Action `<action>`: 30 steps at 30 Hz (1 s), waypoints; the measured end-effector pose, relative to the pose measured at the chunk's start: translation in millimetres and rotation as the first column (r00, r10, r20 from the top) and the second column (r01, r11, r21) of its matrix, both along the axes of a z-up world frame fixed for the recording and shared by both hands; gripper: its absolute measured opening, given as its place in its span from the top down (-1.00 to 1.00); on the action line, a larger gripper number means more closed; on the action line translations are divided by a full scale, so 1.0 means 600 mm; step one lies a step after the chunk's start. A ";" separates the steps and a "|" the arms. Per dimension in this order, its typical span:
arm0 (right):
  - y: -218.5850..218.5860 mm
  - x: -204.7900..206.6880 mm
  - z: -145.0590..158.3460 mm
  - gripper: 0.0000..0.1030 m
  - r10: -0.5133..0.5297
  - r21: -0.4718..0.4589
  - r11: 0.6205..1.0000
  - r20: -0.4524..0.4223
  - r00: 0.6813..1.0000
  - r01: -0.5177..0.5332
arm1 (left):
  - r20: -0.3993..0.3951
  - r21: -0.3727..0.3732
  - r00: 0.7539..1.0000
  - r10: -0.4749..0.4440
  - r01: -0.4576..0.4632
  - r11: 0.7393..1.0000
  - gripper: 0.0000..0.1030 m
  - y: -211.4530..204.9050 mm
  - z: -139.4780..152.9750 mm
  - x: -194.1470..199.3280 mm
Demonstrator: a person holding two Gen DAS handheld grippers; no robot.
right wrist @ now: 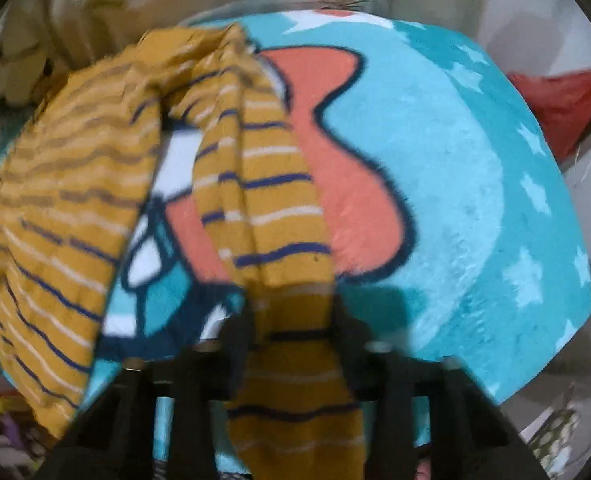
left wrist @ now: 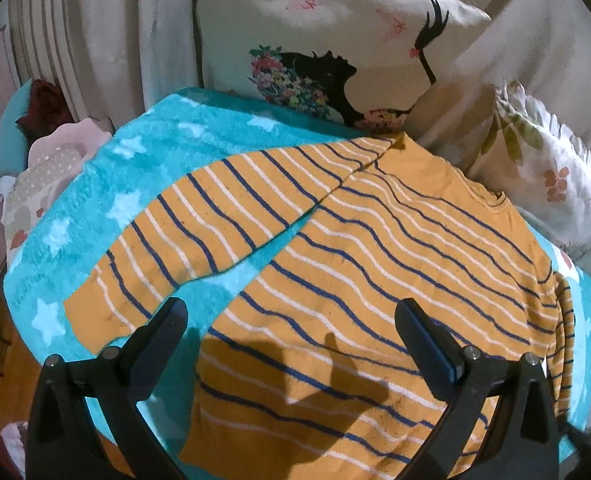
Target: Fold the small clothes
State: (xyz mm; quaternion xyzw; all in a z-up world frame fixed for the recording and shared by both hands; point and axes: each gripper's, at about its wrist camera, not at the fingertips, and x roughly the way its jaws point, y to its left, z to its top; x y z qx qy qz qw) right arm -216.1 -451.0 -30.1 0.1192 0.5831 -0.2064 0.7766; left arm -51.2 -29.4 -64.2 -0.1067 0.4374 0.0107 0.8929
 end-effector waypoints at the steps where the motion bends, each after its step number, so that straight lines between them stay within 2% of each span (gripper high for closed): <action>1: -0.025 0.001 0.018 0.71 -0.037 -0.054 0.998 0.008 0.999 0.037 | 0.003 -0.004 1.000 0.007 -0.007 1.000 -1.00 0.004 0.001 0.000; 4: -0.119 0.004 0.045 0.71 -0.142 -0.164 0.975 0.058 0.988 0.150 | -0.010 -0.007 1.000 0.026 -0.026 1.000 -1.00 0.020 0.005 0.000; 5: -0.159 0.013 0.058 0.71 -0.187 -0.221 0.955 0.063 0.980 0.197 | -0.019 0.000 0.999 0.032 -0.032 0.999 -1.00 0.026 0.006 -0.001; 7: -0.211 0.048 0.073 0.68 -0.247 -0.296 0.924 0.025 0.969 0.243 | -0.023 0.004 0.998 0.057 -0.057 0.998 -1.00 0.043 0.003 -0.003; 8: -0.234 0.060 0.070 0.55 -0.270 -0.306 0.916 0.012 0.963 0.261 | -0.028 0.007 0.997 0.066 -0.066 0.998 -1.00 0.051 0.003 -0.005; 9: -0.248 0.067 0.069 0.56 -0.287 -0.303 0.912 0.003 0.958 0.275 | -0.036 0.012 0.996 0.078 -0.078 0.997 -1.00 0.061 0.002 -0.007; 11: -0.244 0.071 0.078 0.54 -0.280 -0.277 0.919 0.043 0.959 0.281 | -0.037 0.022 0.994 0.102 -0.101 0.995 -1.00 0.081 -0.001 -0.015; 13: -0.196 0.075 0.080 0.35 -0.221 -0.223 0.947 0.076 0.972 0.232 | -0.056 0.035 0.991 0.118 -0.116 0.993 -1.00 0.104 -0.011 -0.023; 14: -0.153 0.073 0.067 0.18 -0.193 -0.177 0.962 0.085 0.977 0.206 | -0.062 0.031 0.990 0.125 -0.124 0.992 -1.00 0.114 -0.020 -0.025; 15: -0.112 0.074 0.061 0.07 -0.137 -0.101 0.984 0.110 0.984 0.148 | -0.076 0.027 0.988 0.131 -0.130 0.991 -1.00 0.124 -0.027 -0.028; 16: -0.078 0.070 0.055 0.04 -0.094 -0.043 0.994 0.124 0.988 0.100 | -0.091 0.020 0.987 0.135 -0.134 0.991 -1.00 0.133 -0.036 -0.030; 18: -0.005 0.075 0.024 0.01 -0.011 0.126 0.992 0.127 0.992 -0.005 | -0.118 0.013 0.983 0.137 -0.136 0.991 -1.00 0.145 -0.053 -0.033; 20: 0.067 0.085 -0.010 0.01 0.056 0.227 0.971 0.107 0.993 -0.079 | -0.146 0.018 0.980 0.134 -0.133 0.991 -1.00 0.151 -0.067 -0.033; 24: 0.163 0.104 -0.030 0.01 0.137 0.226 0.962 0.095 0.986 -0.155 | -0.168 0.045 0.981 0.100 -0.093 0.995 -1.00 0.145 -0.076 -0.030; 30: 0.209 0.133 -0.043 -0.02 0.129 0.236 0.960 0.104 0.986 -0.150 | -0.189 0.116 0.982 0.004 0.018 0.993 -1.00 0.113 -0.077 -0.022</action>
